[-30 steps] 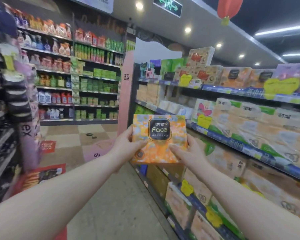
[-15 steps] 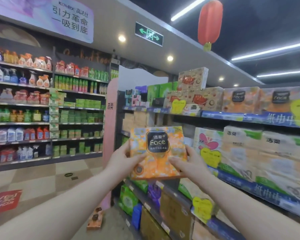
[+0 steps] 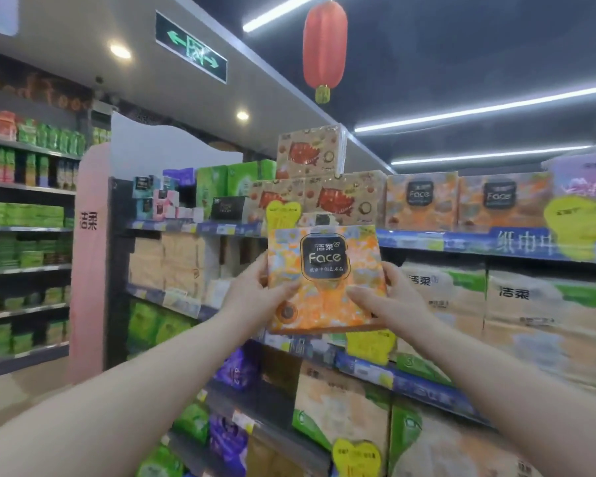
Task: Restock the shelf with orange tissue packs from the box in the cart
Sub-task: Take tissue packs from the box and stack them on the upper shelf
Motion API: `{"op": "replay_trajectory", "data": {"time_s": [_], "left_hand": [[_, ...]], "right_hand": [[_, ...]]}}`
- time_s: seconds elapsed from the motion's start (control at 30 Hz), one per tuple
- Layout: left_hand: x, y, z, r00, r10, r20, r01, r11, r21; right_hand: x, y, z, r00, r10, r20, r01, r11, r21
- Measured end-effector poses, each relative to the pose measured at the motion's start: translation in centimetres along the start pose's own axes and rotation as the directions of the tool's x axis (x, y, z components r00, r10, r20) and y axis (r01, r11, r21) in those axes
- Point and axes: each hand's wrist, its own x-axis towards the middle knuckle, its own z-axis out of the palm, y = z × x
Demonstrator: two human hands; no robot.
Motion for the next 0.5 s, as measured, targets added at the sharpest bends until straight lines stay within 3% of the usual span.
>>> {"op": "replay_trajectory", "data": {"time_s": [0.37, 0.5], "left_hand": [[16.5, -0.3, 7.4, 0.935, 0.22, 0.278, -0.158, 0.96, -0.231], [20.1, 2.2, 11.9, 0.898, 0.327, 0.296, -0.234, 0.922, -0.309]], "right_hand": [[8.9, -1.1, -5.4, 0.929, -0.01, -0.369, -0.1, 0.956, -0.276], [11.0, -1.6, -10.1, 0.892, -0.072, -0.445, -0.103, 0.929, -0.356]]}}
